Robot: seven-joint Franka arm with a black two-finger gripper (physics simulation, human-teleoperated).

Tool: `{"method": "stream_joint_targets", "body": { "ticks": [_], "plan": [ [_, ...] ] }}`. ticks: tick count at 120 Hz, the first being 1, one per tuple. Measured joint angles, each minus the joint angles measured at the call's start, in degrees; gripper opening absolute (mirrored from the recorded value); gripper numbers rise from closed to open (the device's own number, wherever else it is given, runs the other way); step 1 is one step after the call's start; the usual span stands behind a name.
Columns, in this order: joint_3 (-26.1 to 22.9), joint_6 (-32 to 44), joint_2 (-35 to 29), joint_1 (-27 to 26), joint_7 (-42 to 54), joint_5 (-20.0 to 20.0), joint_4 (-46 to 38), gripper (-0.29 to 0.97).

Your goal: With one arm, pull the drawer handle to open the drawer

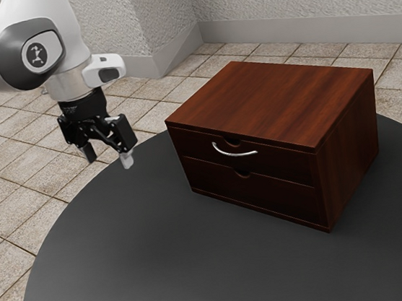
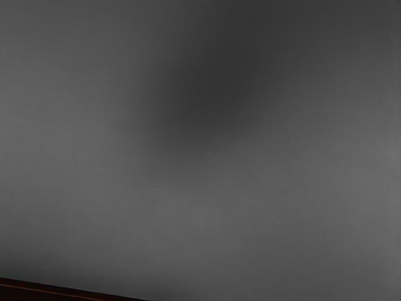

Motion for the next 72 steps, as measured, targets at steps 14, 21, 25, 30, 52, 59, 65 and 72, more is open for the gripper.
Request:
{"method": "stream_joint_targets", "body": {
  "ticks": [14, 21, 25, 30, 52, 59, 65, 72],
  "plan": [
    [0.03, 0.0, 0.0, -0.31, -0.02, -0.06, 0.0, 0.68],
    [0.07, 0.0, -0.01, -0.43, -0.01, -0.12, 0.0, 0.68],
    [0.08, 0.0, -0.01, -0.43, -0.01, -0.14, 0.0, 0.68],
    [0.15, 0.0, -0.07, -0.44, -0.02, -0.3, 0.07, 0.68],
    [-0.09, -1.64, -3.27, 0.46, -2.98, -2.68, 6.94, 0.68],
    [-1.4, -2.13, -4.23, 1.97, -6.24, -2.93, 8.01, 0.68],
    [-2.53, -2.47, -4.55, 3.05, -10.01, -3.02, 8.36, 0.68],
    [-4.63, -2.75, -4.82, 4.21, -15.4, -2.97, 8.53, 0.68]
  ]
}}
